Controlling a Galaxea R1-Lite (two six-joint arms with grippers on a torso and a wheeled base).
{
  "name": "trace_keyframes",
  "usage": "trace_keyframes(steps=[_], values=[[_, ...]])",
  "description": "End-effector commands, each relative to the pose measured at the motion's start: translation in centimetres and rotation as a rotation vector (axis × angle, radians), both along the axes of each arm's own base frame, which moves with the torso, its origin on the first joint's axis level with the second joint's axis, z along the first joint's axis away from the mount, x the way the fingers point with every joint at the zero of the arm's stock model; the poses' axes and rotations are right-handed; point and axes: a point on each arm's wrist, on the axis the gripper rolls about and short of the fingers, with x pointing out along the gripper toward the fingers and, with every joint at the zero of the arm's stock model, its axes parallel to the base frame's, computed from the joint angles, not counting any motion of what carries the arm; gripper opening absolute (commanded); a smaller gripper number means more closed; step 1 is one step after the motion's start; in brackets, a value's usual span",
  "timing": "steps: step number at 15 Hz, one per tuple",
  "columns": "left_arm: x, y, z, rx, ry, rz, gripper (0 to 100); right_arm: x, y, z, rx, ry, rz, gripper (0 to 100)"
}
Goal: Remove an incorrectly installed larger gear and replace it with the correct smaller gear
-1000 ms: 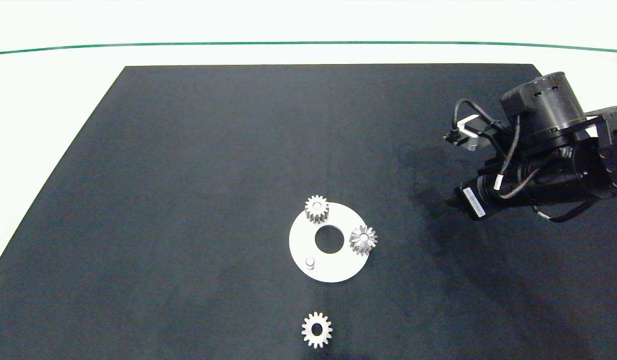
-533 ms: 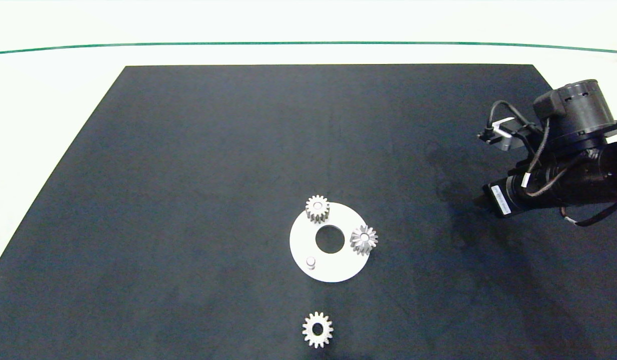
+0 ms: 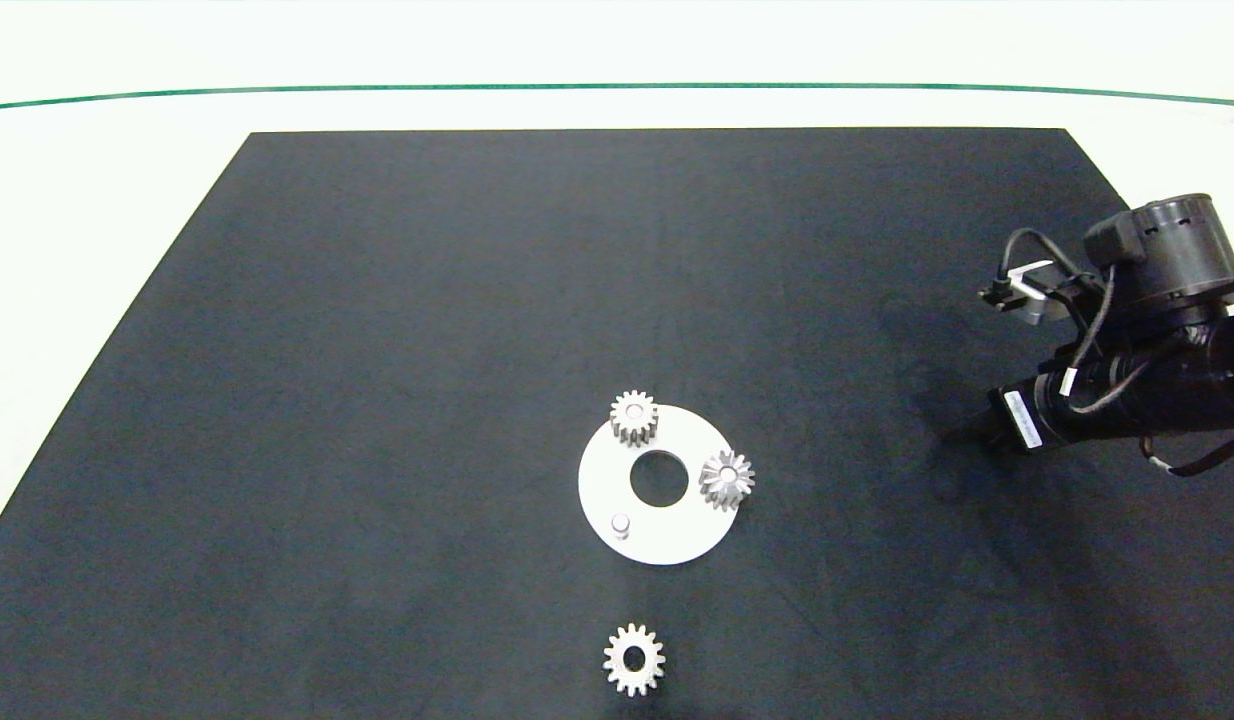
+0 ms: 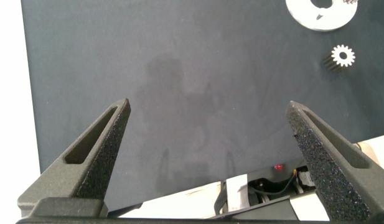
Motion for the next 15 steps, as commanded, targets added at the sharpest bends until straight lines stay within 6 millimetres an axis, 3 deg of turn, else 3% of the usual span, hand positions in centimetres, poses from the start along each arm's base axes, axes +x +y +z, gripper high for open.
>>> trace_keyframes(steps=[1,2,8,11,15], values=[[0.0,0.0,0.0,0.002,0.003,0.002,100,-0.3,-0.5,-0.7,-0.003,0.025,-0.013,34],[0.0,0.0,0.0,0.002,0.003,0.002,100,-0.4,-0.5,-0.5,-0.001,0.021,-0.012,100],[0.0,0.0,-0.1,0.003,0.008,0.0,100,-2.1,-0.7,1.0,0.017,-0.03,0.001,100],[0.3,0.0,-0.8,0.044,0.026,-0.022,100,-4.6,-1.0,2.8,0.024,-0.096,0.01,100],[1.0,-0.2,-1.1,0.142,0.059,-0.059,100,-9.7,-1.7,4.8,0.032,-0.209,0.006,100]])
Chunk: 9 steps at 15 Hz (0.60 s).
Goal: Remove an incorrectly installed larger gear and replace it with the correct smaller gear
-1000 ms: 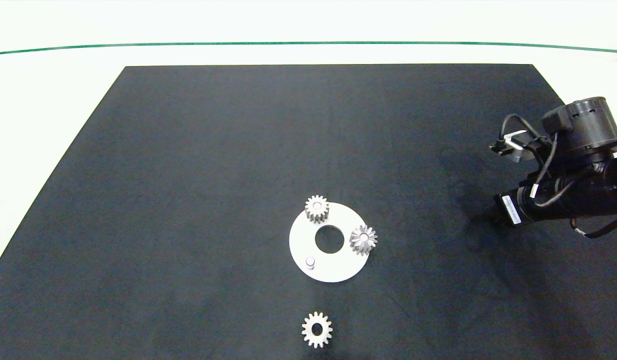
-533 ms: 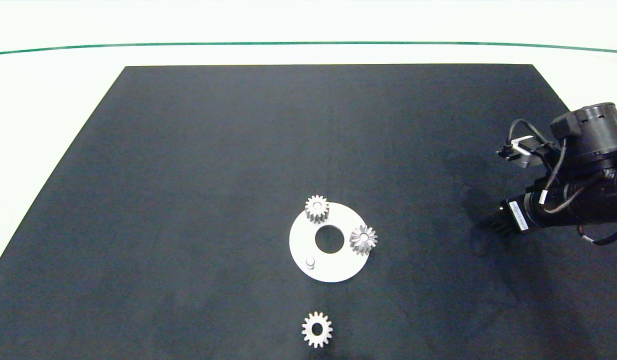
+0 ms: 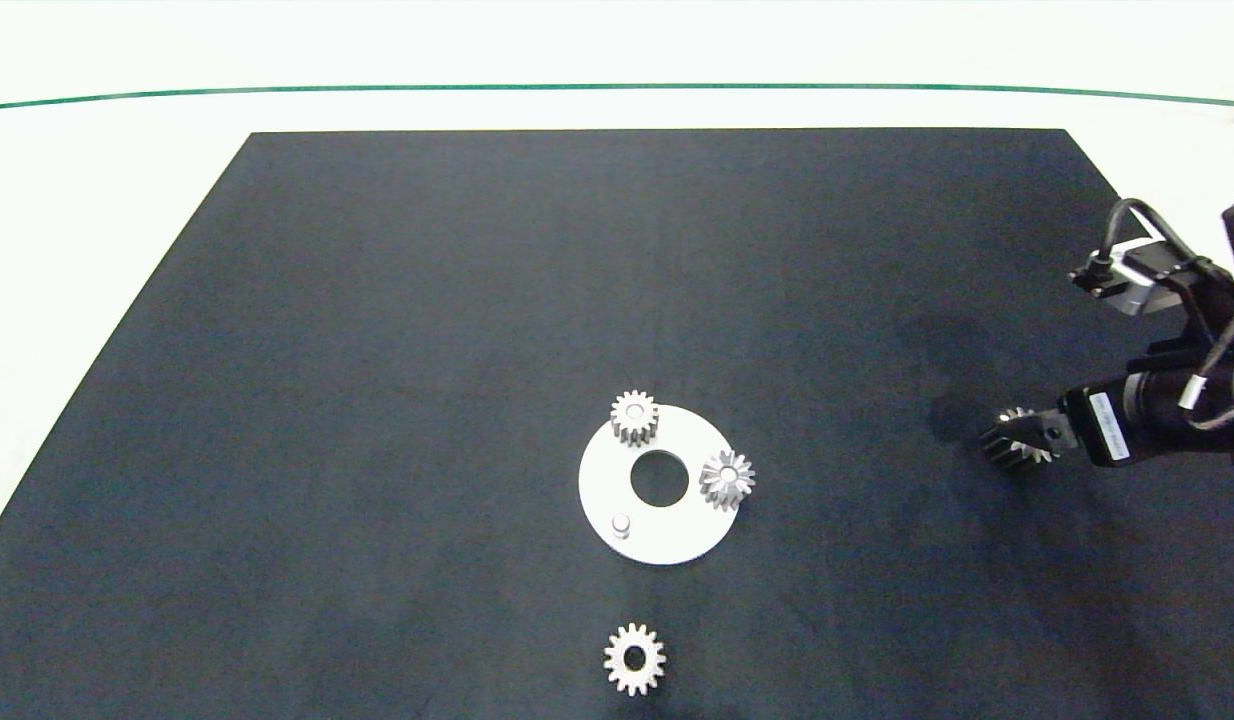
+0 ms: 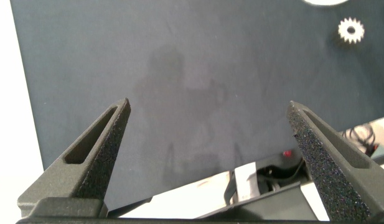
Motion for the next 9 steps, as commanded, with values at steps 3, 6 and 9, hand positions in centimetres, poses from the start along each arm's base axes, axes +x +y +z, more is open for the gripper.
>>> trace_keyframes(steps=[3,6,9], values=[[1.4,-0.4,-0.2,0.149,0.055,-0.083,100,-6.6,-0.9,3.1,0.021,-0.162,-0.007,100],[2.7,-0.9,-0.7,0.208,0.116,-0.211,100,-10.0,-1.4,4.5,0.027,-0.229,-0.011,100],[3.7,-1.6,-1.2,0.157,0.185,-0.388,100,-11.2,-1.6,4.8,0.032,-0.25,-0.009,100]])
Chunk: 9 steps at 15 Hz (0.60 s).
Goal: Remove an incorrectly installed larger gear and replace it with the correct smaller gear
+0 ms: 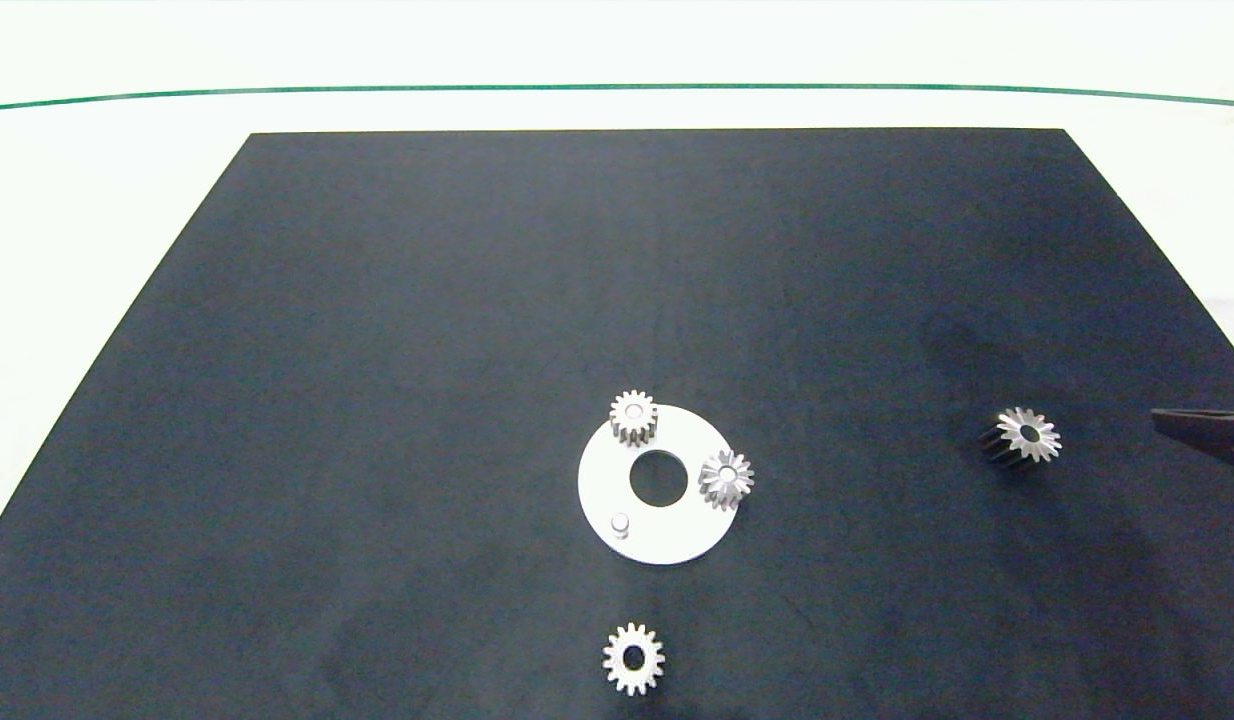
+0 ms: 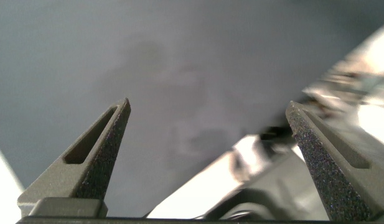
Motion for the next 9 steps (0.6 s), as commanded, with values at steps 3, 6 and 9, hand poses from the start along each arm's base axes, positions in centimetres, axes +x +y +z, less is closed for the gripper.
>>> trace_keyframes(steps=[3,6,9], values=[[2.7,-0.8,-1.5,0.11,0.142,-0.15,100,-2.5,-0.3,1.0,0.011,-0.08,0.001,100],[4.5,-1.3,-1.3,0.142,0.174,-0.195,100,-2.4,-0.3,0.9,0.012,-0.076,-0.001,100],[7.7,-2.3,-0.3,0.13,0.116,-0.21,100,-2.3,-0.3,0.8,0.013,-0.07,-0.002,100]])
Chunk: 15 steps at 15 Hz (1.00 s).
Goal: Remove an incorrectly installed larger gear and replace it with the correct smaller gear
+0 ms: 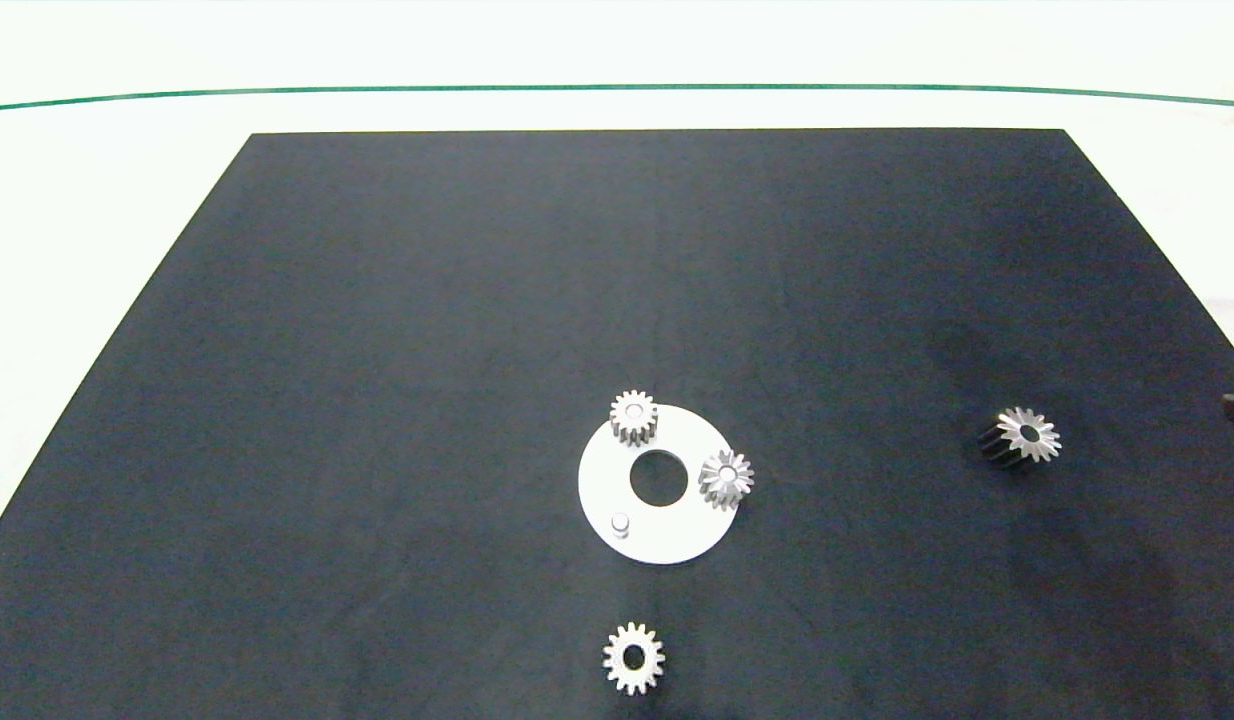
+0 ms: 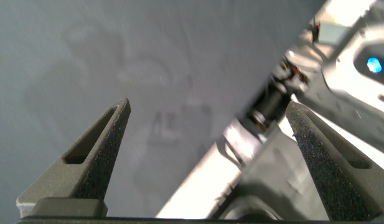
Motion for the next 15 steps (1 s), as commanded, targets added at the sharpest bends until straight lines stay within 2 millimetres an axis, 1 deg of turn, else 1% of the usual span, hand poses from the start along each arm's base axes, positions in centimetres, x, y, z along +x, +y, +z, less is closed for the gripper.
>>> trace_keyframes(steps=[1,3,6,7,10,11,12,15], values=[[3.3,-1.1,0.4,0.016,0.027,-0.038,100,0.2,0.0,-0.2,-0.003,0.011,0.0,100],[4.2,-1.7,0.4,0.024,0.043,-0.095,100,0.3,0.0,-0.2,0.006,0.011,-0.004,100],[6.1,-2.8,0.5,0.027,0.043,-0.143,100,0.4,0.1,-0.2,0.019,0.015,-0.006,100],[7.0,-3.3,0.4,0.028,0.043,-0.154,100,0.4,0.1,-0.2,0.019,0.015,-0.006,100],[10.7,-5.0,0.3,0.012,-0.01,-0.15,100,0.5,0.1,-0.2,0.019,0.016,-0.006,100],[11.5,-5.3,0.1,0.004,-0.035,-0.146,100,0.5,0.1,-0.2,0.019,0.016,-0.006,100],[11.6,-5.5,-0.2,0.002,-0.054,-0.147,100,0.5,0.1,-0.2,0.019,0.016,-0.006,100],[10.4,-6.8,-2.1,0.037,-0.113,-0.188,100,0.5,0.1,-0.3,0.031,0.017,-0.008,100]])
